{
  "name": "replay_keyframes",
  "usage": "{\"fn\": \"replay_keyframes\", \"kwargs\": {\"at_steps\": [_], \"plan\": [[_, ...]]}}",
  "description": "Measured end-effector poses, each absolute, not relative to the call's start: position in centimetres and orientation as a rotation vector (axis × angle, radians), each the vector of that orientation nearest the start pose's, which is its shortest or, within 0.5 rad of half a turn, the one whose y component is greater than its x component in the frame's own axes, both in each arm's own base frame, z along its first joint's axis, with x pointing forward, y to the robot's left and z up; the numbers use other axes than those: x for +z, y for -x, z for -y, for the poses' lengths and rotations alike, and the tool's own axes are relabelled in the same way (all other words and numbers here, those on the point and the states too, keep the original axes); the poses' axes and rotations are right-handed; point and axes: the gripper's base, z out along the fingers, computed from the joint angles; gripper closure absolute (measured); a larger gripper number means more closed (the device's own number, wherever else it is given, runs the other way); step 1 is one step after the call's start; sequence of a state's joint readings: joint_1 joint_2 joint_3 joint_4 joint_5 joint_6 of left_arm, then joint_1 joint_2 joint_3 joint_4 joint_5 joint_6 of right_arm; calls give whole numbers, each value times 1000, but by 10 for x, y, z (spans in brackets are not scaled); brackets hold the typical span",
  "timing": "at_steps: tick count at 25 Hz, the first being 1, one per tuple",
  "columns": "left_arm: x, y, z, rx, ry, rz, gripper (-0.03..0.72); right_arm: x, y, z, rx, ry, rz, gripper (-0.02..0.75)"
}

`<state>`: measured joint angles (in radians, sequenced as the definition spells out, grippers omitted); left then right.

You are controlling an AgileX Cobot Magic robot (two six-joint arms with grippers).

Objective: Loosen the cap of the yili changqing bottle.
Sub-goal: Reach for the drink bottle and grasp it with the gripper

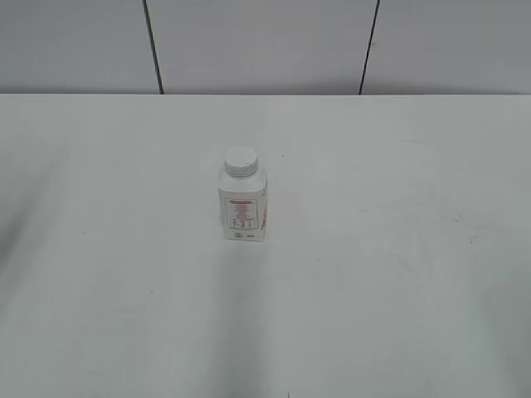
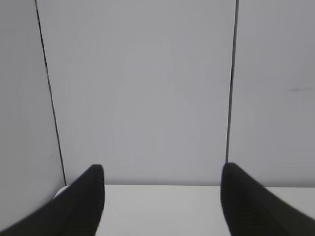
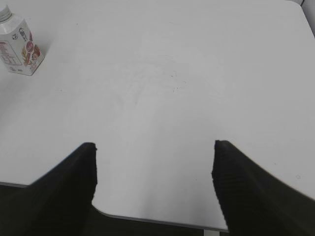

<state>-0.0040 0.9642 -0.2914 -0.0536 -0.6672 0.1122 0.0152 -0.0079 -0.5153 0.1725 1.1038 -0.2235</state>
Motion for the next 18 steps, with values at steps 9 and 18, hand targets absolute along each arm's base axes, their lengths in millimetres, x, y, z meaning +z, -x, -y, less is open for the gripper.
{"fn": "replay_keyframes", "kwargs": {"at_steps": [9, 18], "plan": [[234, -205, 0, 77, -66, -1618, 228, 279, 11, -14, 78, 259, -2036, 162], [205, -231, 20, -101, -270, -1748, 228, 279, 11, -14, 78, 259, -2036, 162]]}}
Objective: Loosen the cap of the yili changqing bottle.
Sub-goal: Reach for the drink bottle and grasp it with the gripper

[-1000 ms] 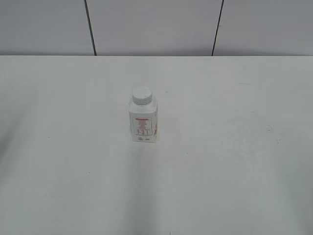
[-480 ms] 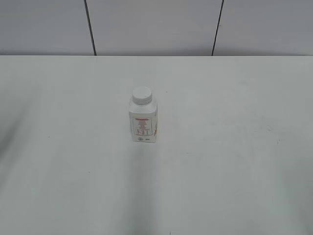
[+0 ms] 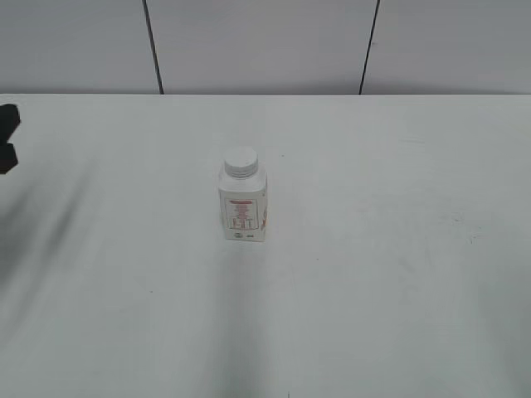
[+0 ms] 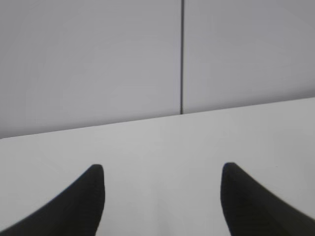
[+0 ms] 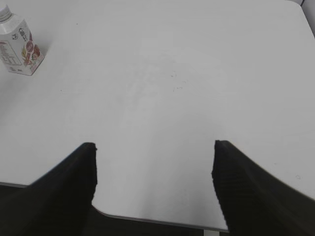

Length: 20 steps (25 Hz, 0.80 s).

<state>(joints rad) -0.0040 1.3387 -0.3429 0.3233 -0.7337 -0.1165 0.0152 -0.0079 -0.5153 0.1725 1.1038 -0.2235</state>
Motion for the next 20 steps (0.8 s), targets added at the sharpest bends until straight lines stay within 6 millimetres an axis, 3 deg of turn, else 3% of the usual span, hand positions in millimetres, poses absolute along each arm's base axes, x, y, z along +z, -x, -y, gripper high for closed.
{"fn": "replay_keyframes", "kwargs": {"at_steps": [9, 20], "plan": [[175, -268, 50, -390, -622, -1832, 228, 279, 11, -14, 78, 259, -2036, 162], [133, -287, 75, -753, -1004, -1686, 223, 279, 11, -14, 78, 259, -2036, 162]]}}
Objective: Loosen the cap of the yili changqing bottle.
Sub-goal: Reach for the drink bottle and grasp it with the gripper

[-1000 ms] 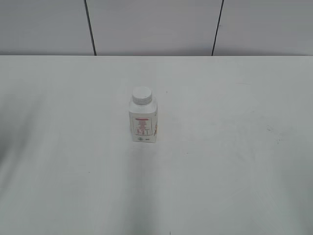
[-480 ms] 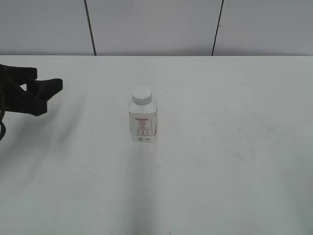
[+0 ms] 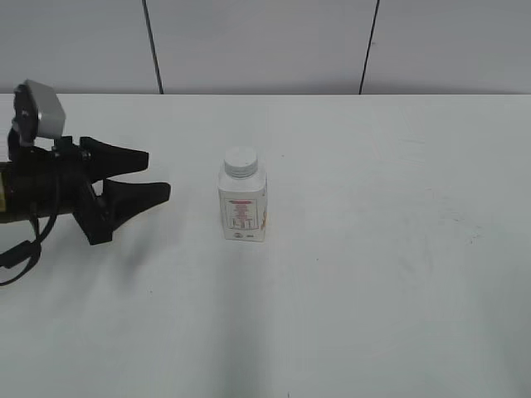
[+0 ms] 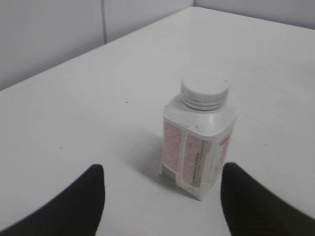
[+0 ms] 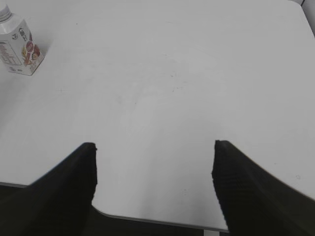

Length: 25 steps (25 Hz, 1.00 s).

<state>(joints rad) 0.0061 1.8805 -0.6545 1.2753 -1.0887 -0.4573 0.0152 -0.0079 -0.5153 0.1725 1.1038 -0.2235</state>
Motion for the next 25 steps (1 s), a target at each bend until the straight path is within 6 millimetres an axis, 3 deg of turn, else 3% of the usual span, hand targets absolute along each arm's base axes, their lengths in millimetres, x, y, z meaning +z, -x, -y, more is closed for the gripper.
{"fn": "replay_keyframes", "kwargs": {"at_steps": [10, 16, 25], "plan": [[110, -327, 91, -872, -1106, -1594, 178, 279, 11, -14, 80, 259, -2037, 162], [96, -338, 111, -933, -1167, -1551, 179, 278, 10, -14, 81, 259, -2038, 162], [73, -355, 115, -961, -1312, -1505, 179, 278, 10, -14, 85, 258, -2039, 162]]}}
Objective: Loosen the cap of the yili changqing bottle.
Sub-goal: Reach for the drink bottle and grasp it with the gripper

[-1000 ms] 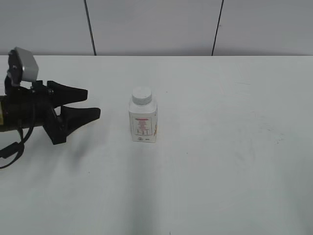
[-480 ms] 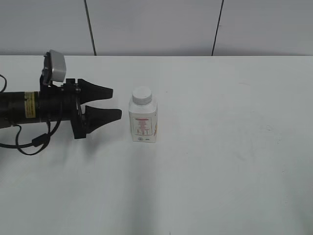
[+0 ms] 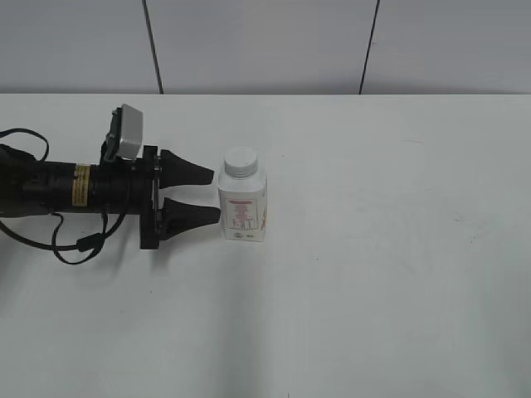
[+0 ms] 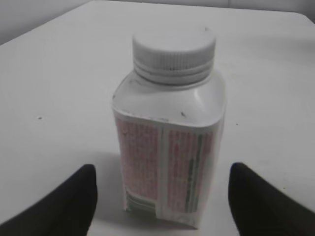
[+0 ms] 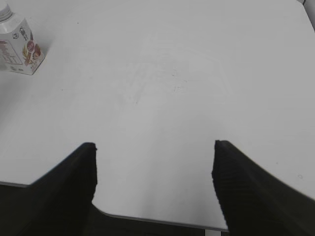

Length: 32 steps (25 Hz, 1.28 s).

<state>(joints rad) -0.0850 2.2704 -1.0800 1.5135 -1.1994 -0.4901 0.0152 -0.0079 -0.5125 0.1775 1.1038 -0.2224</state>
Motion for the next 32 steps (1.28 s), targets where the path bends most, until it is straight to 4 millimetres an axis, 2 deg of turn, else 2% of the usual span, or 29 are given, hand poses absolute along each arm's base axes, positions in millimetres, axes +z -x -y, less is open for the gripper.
{"fn": "replay_keyframes", "kwargs": {"at_steps": [6, 11, 17, 20, 32], "plan": [[63, -361, 118, -972, -1357, -1486, 179, 278, 10, -14, 85, 258, -2039, 162], [66, -368, 120, -963, -1375, -1464, 179, 278, 10, -14, 85, 258, -2039, 162], [75, -371, 145, -994, -1462, -1410, 179, 278, 10, -14, 86, 257, -2039, 162], [78, -373, 151, -991, -1476, -1389, 179, 278, 10, -14, 88, 258, -2039, 162], [78, -374, 151, -990, -1474, -1390, 284, 278, 10, -14, 89, 257, -2039, 162]]}}
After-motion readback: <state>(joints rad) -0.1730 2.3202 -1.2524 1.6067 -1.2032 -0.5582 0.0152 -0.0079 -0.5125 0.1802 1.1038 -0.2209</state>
